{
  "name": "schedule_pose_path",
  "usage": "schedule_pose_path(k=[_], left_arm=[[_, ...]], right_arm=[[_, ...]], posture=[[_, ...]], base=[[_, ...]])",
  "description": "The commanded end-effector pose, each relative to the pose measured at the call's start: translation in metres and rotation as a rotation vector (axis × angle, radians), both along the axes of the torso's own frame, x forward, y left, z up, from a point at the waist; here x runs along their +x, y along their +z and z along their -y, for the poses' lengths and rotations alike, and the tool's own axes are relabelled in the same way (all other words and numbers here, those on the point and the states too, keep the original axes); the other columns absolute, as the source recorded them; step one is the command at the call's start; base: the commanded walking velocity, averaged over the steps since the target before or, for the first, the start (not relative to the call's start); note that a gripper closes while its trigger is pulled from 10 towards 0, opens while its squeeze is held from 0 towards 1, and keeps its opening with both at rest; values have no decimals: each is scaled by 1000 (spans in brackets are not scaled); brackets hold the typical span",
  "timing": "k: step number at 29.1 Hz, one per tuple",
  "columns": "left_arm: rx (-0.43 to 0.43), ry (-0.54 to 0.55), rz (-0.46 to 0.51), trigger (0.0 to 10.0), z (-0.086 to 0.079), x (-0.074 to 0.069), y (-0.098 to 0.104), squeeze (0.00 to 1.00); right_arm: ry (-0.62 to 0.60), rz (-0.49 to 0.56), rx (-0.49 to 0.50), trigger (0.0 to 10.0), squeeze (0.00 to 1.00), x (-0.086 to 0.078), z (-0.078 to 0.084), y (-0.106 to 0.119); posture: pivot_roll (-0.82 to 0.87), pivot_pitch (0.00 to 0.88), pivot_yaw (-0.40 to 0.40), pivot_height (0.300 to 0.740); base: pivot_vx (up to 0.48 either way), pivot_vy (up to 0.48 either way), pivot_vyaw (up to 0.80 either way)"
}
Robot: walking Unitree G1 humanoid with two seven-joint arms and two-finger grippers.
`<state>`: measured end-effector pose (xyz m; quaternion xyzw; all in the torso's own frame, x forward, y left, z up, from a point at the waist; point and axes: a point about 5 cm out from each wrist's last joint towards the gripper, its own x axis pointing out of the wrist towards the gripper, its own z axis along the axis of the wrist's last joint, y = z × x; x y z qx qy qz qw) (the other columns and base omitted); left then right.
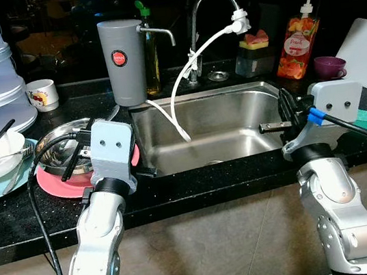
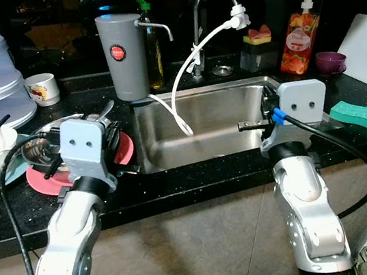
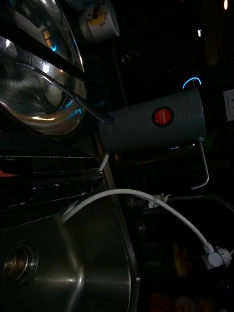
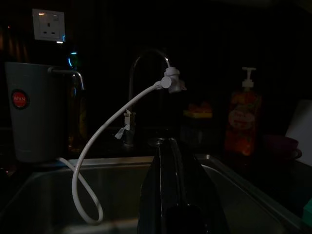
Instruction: Kitchen organization
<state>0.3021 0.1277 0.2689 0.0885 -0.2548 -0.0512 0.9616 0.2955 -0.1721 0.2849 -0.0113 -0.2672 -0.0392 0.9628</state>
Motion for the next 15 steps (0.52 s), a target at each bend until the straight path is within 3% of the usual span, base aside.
schedule_pose_path(k=[1, 11, 12, 14, 15], left_arm=[[5, 1, -20, 10000, 0, 0, -4, 0], [39, 20, -12, 10000, -1, 1, -5, 0], [118, 40, 27, 10000, -1, 2, -3, 0], [159, 58, 45, 10000, -1, 5, -2, 0], [140, 78, 37, 10000, -4, 10, 1, 0]], right_arm=[[-14, -12, 4, 10000, 0, -2, 3, -3], [-18, -16, -9, 10000, 0, -1, 4, -5], [-23, -3, -96, 10000, 0, -1, 2, -4], [-25, 5, -147, 10000, 0, 0, 1, -3], [-33, 7, -169, 10000, 0, 2, 3, -2]], posture=[[-7, 101, -56, 740], [-7, 101, -54, 740], [-5, 102, -55, 740], [-3, 103, -56, 740], [-3, 103, -56, 740]], base=[[0, 0, 0], [0, 0, 0], [0, 0, 0], [0, 0, 0], [0, 0, 0]])
